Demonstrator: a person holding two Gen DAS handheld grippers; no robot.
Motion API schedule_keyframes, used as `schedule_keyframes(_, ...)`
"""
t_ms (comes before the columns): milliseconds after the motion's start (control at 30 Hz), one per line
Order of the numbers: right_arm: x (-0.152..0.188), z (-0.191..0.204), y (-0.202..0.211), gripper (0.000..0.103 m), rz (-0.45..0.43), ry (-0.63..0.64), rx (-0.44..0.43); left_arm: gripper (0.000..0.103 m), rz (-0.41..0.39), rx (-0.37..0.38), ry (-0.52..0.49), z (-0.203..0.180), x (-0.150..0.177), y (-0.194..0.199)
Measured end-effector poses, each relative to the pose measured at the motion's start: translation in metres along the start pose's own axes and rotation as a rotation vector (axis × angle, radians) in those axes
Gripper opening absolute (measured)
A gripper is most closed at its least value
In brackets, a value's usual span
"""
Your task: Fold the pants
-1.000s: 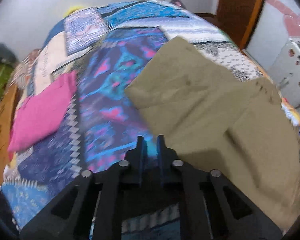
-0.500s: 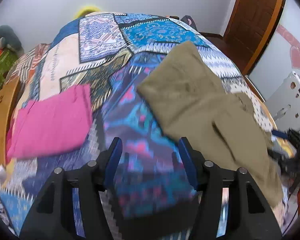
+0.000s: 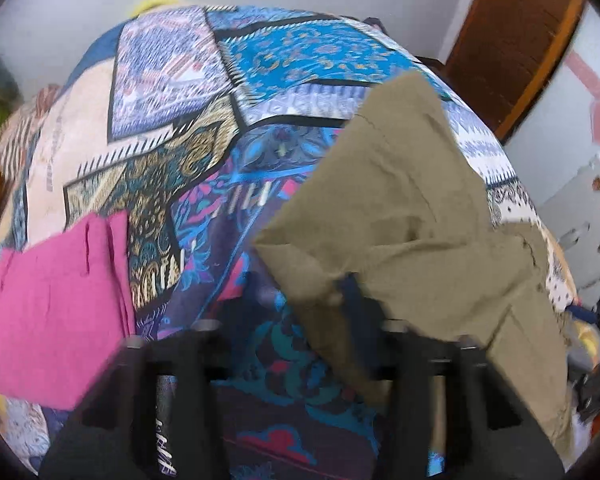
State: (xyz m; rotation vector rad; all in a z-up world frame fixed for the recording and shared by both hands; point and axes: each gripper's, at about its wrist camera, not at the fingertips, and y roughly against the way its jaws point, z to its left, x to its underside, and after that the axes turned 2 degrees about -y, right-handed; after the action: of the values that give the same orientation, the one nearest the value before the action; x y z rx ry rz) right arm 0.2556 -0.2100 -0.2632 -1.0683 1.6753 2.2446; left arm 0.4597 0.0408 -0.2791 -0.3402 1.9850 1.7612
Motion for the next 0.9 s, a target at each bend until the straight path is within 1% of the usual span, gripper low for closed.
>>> schedule_keyframes(33, -0.002, -0.001, -0.003, 0.071, 0.002, 0.001, 0.003, 0.013, -0.009, -0.007, -0.011, -0.003, 0.001, 0.002)
schedule_keyframes(67, -0.004, -0.001, -0.005, 0.071, 0.003, 0.004, 0.009, 0.012, -0.019, -0.035, -0.023, -0.007, 0.002, 0.006)
schedule_keyframes(100, -0.007, -0.001, -0.007, 0.071, 0.004, 0.010, 0.016, 0.009, -0.024, -0.046, -0.031, -0.008, 0.003, 0.007)
schedule_keyframes(167, -0.013, -0.002, -0.011, 0.071, 0.008, 0.024, 0.031, 0.008, -0.029, -0.074, -0.032, -0.007, 0.007, 0.015)
schedule_keyframes(267, -0.023, -0.002, -0.019, 0.071, 0.016, 0.045, 0.047, 0.008, -0.021, -0.078, 0.019, 0.007, 0.020, 0.031)
schedule_keyframes(333, -0.033, 0.000, -0.027, 0.071, 0.025, 0.062, 0.049, 0.008, -0.013, -0.095, 0.044, 0.015, 0.033, 0.044)
schedule_keyframes(367, -0.039, 0.002, -0.031, 0.071, 0.029, 0.071, 0.048, 0.008, -0.016, -0.117, 0.040, 0.018, 0.044, 0.055)
schedule_keyframes(467, -0.053, 0.013, -0.041, 0.071, 0.033, 0.097, 0.040, 0.008, -0.021, -0.154, 0.060, 0.025, 0.074, 0.078)
schedule_keyframes(600, -0.069, 0.028, -0.055, 0.071, 0.027, 0.124, 0.017, 0.008, 0.001, -0.140, 0.175, 0.040, 0.119, 0.101)
schedule_keyframes(700, -0.080, 0.038, -0.064, 0.071, 0.026, 0.134, 0.004, 0.008, -0.005, -0.150, 0.182, 0.037, 0.148, 0.114)
schedule_keyframes(767, -0.086, 0.045, -0.066, 0.071, 0.028, 0.140, 0.008, 0.008, -0.008, -0.159, 0.174, 0.034, 0.160, 0.123)
schedule_keyframes(833, -0.090, 0.051, -0.063, 0.071, 0.022, 0.154, 0.034, 0.008, -0.017, -0.178, 0.151, 0.029, 0.165, 0.132)
schedule_keyframes(867, -0.091, 0.054, -0.057, 0.070, 0.012, 0.161, 0.055, 0.008, -0.024, -0.194, 0.137, 0.027, 0.166, 0.138)
schedule_keyframes(900, -0.090, 0.057, -0.049, 0.070, -0.002, 0.162, 0.055, 0.008, -0.031, -0.212, 0.135, 0.027, 0.166, 0.143)
